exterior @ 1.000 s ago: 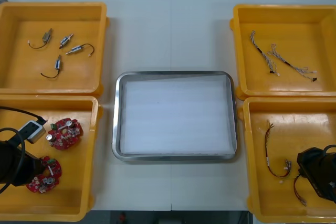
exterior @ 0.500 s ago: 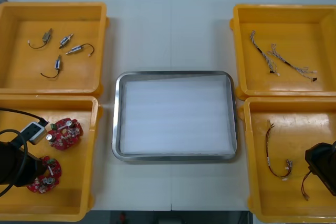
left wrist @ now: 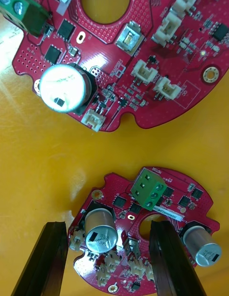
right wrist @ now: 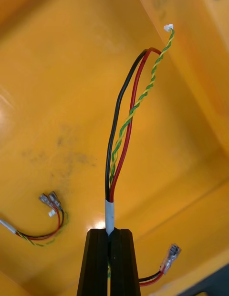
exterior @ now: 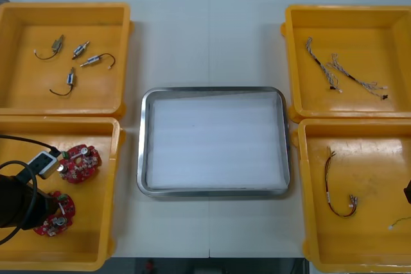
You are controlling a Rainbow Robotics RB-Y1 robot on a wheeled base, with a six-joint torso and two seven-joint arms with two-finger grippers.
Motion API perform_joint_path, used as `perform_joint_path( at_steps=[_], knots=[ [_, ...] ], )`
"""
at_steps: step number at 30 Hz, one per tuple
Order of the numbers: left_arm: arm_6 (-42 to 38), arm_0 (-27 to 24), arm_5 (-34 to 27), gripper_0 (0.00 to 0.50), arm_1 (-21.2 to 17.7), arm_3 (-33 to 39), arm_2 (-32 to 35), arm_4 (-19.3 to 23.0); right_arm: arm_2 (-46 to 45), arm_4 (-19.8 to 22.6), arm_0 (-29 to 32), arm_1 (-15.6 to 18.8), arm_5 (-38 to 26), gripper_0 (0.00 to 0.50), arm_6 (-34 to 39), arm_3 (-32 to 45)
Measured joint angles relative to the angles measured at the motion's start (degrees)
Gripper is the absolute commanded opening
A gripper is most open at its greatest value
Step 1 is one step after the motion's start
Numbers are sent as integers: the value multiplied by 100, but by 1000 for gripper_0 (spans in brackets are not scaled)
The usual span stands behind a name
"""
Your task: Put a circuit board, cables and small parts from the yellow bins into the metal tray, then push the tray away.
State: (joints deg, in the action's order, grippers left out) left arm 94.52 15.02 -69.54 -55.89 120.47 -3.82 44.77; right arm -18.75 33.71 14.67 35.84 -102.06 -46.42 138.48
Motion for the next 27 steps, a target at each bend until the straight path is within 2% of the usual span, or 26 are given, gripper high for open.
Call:
perform_joint_path(
  at_steps=[4,9,19,21,22,24,25,27],
  knots=[
    [0,0,5,454,-1,-24,-5,0,-32,59,-53,181,-216,0,-316,202],
    [0,0,9,454,-1,-29,-5,0,-32,309,-154,423,-362,0,-961,356],
    [0,0,155,454,-1,-32,-5,-12,-33,1378,-578,917,-751,0,-1890,427],
    [0,0,173,438,-1,-33,-5,-26,-33,1550,-679,1012,-752,0,-2160,428],
    [0,0,175,403,-1,-33,-6,-33,-33,1641,-728,1058,-752,0,-2296,429],
    [0,0,180,254,-1,-34,-6,-46,-33,1779,-809,1134,-753,0,-2558,431],
    [0,0,184,217,-1,-35,-6,-50,-33,1826,-846,1164,-753,0,-2662,433],
    [0,0,202,67,-1,-36,-6,-65,-33,1900,-903,1208,-753,0,-2871,436]
  ],
)
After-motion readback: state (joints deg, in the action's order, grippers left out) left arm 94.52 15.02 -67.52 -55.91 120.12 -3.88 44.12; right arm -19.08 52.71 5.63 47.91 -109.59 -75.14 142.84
